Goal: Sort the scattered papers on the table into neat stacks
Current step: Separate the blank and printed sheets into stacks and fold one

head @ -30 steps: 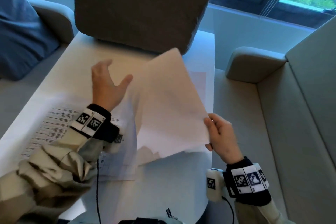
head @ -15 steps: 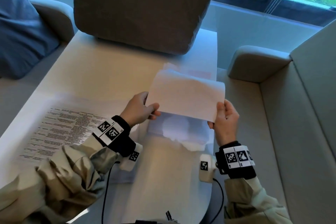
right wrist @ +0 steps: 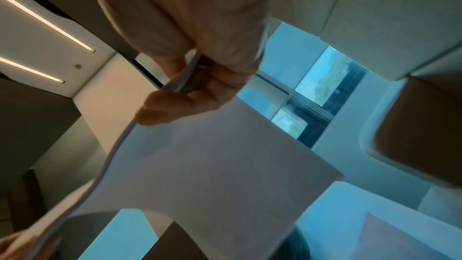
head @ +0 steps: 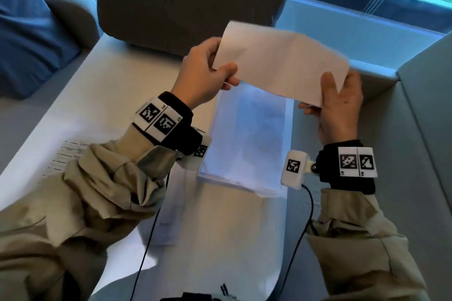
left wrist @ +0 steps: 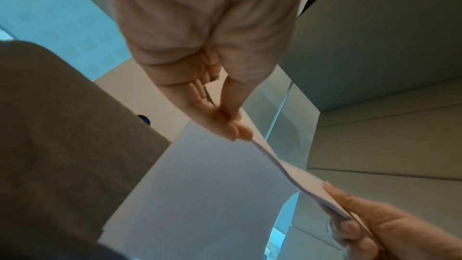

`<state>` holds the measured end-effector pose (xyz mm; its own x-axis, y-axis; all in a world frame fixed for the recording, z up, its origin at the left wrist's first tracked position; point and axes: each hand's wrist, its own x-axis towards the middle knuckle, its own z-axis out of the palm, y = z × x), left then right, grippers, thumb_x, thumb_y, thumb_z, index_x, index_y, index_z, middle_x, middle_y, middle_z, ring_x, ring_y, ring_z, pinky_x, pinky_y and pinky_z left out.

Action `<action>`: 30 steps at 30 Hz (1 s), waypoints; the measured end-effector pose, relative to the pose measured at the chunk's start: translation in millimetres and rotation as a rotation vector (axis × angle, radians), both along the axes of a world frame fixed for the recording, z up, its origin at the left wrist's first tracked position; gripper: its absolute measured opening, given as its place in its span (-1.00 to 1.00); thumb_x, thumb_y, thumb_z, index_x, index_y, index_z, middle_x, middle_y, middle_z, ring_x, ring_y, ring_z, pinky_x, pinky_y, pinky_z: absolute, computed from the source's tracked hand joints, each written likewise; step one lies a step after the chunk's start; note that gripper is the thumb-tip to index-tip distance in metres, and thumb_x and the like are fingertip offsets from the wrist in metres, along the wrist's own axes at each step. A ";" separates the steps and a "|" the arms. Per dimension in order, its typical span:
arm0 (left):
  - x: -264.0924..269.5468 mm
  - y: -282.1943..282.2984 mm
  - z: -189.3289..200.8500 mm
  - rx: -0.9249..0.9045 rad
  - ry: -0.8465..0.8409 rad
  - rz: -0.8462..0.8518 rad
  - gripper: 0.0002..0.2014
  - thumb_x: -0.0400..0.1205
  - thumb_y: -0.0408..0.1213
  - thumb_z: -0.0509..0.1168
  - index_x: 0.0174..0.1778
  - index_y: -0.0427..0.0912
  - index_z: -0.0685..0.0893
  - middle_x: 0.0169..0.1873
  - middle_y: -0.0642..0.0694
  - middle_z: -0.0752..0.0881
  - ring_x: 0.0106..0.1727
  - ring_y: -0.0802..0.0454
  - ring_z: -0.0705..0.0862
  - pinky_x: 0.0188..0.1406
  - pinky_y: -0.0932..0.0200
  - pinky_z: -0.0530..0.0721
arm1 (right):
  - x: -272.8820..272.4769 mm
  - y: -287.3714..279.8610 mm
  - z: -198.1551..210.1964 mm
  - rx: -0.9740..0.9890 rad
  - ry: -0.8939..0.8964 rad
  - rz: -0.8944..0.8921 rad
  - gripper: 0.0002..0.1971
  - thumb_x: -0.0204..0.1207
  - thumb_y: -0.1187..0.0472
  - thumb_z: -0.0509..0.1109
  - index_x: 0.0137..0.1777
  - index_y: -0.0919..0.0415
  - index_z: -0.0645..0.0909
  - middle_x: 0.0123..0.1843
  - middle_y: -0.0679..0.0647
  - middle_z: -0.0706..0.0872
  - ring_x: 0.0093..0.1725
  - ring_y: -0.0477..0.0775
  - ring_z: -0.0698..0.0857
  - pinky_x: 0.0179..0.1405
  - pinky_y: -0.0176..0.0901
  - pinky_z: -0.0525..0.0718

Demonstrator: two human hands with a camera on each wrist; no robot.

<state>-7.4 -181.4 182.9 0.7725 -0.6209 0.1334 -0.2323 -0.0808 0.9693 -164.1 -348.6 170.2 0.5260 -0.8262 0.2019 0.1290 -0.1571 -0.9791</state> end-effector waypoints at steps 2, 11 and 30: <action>1.0 -0.6 2.0 -0.032 -0.030 -0.007 -0.73 0.61 -0.40 0.33 0.20 -0.11 0.53 -0.10 -0.07 0.76 -0.27 0.09 0.81 -0.26 0.17 0.78 | -0.9 0.6 5.5 -0.045 -0.049 -0.012 -0.91 0.69 0.24 0.22 0.08 0.04 0.39 -0.09 -0.05 0.70 -0.55 -0.02 0.68 -0.68 -0.23 0.59; -24.4 25.7 -106.5 0.368 0.051 -0.036 -0.84 0.52 -0.34 0.40 -0.02 -0.13 0.62 -0.33 -0.04 0.81 -0.29 0.08 0.80 -0.14 -0.06 0.78 | -42.7 23.1 -104.5 0.292 0.280 0.034 -0.92 0.68 0.33 0.21 0.01 0.13 0.41 -0.04 0.18 0.67 -0.56 0.00 0.73 -0.72 -0.23 0.64; -23.7 51.2 -182.8 0.888 -0.031 -0.105 -0.61 0.60 -0.02 0.31 0.16 -0.26 0.60 0.05 -0.12 0.68 0.14 -0.13 0.63 0.12 0.10 0.55 | -73.7 19.9 -187.3 0.042 1.057 0.108 -0.82 0.60 0.12 0.31 -0.18 0.17 0.44 -0.08 0.26 0.72 -0.31 0.27 0.76 -0.43 -0.04 0.68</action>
